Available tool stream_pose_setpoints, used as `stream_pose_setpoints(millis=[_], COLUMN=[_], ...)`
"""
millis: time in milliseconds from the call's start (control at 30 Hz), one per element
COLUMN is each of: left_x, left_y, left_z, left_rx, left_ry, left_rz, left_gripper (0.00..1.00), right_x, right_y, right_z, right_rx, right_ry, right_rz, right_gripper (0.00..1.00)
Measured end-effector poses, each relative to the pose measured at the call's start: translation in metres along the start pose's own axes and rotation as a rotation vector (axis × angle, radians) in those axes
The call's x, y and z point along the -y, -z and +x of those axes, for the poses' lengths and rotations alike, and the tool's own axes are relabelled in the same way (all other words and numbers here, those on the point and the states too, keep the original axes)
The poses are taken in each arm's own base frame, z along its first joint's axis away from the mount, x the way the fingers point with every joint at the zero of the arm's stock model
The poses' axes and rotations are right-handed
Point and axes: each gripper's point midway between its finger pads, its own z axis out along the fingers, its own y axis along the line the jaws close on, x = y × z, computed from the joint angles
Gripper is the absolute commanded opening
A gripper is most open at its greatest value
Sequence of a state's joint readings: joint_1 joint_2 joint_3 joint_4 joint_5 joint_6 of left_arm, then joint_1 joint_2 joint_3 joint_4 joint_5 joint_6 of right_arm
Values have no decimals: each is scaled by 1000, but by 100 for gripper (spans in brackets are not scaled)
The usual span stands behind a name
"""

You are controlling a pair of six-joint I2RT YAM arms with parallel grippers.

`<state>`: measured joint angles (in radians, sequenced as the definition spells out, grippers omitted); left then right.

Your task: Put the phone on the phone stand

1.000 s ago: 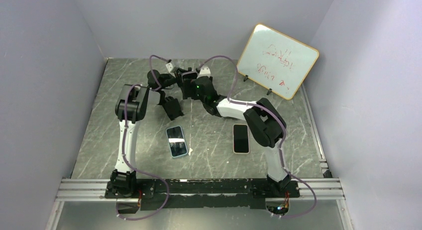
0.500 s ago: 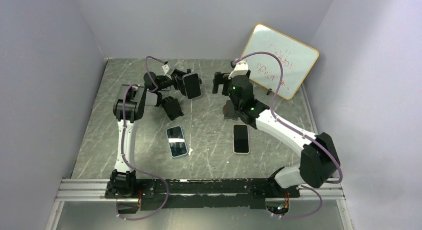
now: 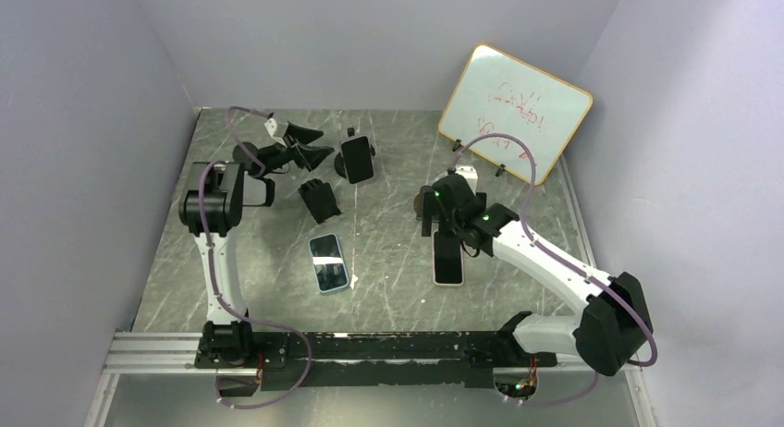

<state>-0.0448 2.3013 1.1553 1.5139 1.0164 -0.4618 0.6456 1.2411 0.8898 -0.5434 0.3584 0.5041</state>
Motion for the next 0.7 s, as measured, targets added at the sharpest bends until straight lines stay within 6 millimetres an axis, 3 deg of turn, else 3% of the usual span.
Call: stream_pose_setpoints(millis=[167,433,700], left_x=[23,53,62], left_y=[14,36,40], left_z=[-37,-33,-31], left_rx=[25,-2,-11], left_ry=[-31,14,54], left_rz=[-23,-43,-37], left_gripper=[74,71,69], right_x=[18,48,33], right_y=[-11,-39,-53], right_z=[27,80,78], right_rx=[-119,-299,-288], right_ry=[-12,-58,-84], right_rz=[73,147,64], right_gripper=[100,100,99])
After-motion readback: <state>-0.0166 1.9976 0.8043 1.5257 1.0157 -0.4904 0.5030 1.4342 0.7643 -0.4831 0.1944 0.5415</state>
